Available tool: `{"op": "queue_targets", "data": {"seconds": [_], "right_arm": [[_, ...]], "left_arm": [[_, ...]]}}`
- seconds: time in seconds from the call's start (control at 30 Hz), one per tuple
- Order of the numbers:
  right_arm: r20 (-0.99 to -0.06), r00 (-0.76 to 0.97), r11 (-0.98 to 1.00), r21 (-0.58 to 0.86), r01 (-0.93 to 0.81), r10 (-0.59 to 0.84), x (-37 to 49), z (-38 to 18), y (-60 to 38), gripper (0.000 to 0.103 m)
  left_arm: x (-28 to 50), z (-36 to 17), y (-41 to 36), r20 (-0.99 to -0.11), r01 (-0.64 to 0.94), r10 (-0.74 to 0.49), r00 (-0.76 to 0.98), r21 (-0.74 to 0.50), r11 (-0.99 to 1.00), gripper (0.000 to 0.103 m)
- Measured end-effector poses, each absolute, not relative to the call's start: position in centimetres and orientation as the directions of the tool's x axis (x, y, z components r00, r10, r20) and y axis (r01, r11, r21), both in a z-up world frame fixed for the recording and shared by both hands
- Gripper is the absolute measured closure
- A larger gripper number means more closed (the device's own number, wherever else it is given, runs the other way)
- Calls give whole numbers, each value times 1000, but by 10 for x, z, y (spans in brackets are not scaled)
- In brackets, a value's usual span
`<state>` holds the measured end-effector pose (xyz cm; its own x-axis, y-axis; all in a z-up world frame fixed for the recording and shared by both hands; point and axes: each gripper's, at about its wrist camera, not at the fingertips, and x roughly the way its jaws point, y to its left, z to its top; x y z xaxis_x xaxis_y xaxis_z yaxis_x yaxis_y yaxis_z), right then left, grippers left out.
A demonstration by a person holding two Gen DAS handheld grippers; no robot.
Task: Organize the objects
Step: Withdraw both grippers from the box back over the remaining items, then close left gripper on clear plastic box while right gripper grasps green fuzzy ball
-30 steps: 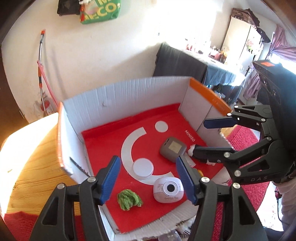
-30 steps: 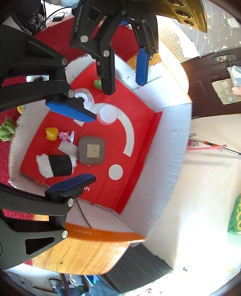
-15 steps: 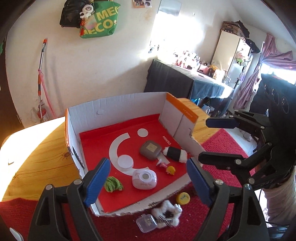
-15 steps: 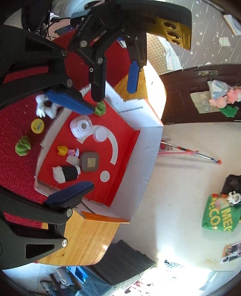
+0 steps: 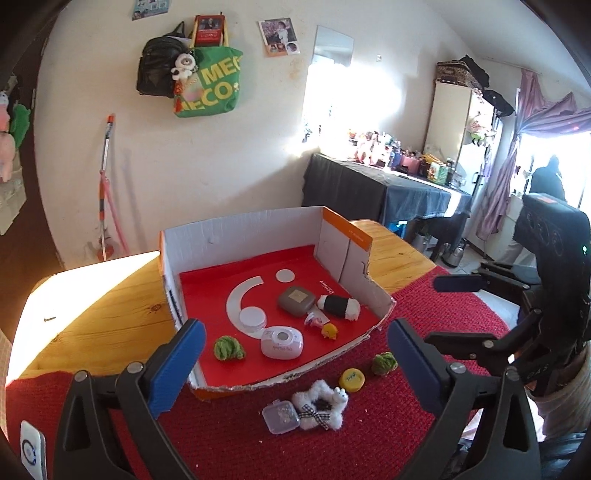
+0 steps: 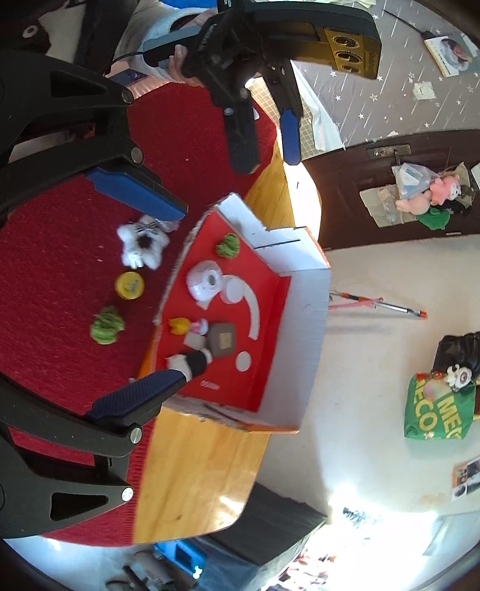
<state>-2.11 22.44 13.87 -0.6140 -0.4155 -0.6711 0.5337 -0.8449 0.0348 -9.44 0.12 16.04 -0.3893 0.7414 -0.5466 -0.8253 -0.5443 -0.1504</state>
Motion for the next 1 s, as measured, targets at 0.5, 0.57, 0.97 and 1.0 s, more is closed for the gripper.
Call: {"op": "queue_targets", "data": {"seconds": [0.5, 0.57, 0.97, 1.0], "right_arm": [[-687, -641, -906, 59, 420, -342, 10, 81, 233, 17], [-689, -638, -911, 79, 405, -344, 8, 72, 234, 17], [-730, -608, -932, 111, 344, -312, 4, 39, 244, 17], [-732, -606, -933, 113, 342, -311, 3, 38, 245, 17]], "left_arm": [[-63, 92, -10, -604, -770, 667, -435, -134, -623, 0], [-64, 81, -10, -623, -761, 660, -421, -154, -631, 0], [-74, 41, -12, -693, -722, 614, -378, -194, -664, 0], [-75, 39, -11, -698, -719, 609, -378, -194, -668, 0]]}}
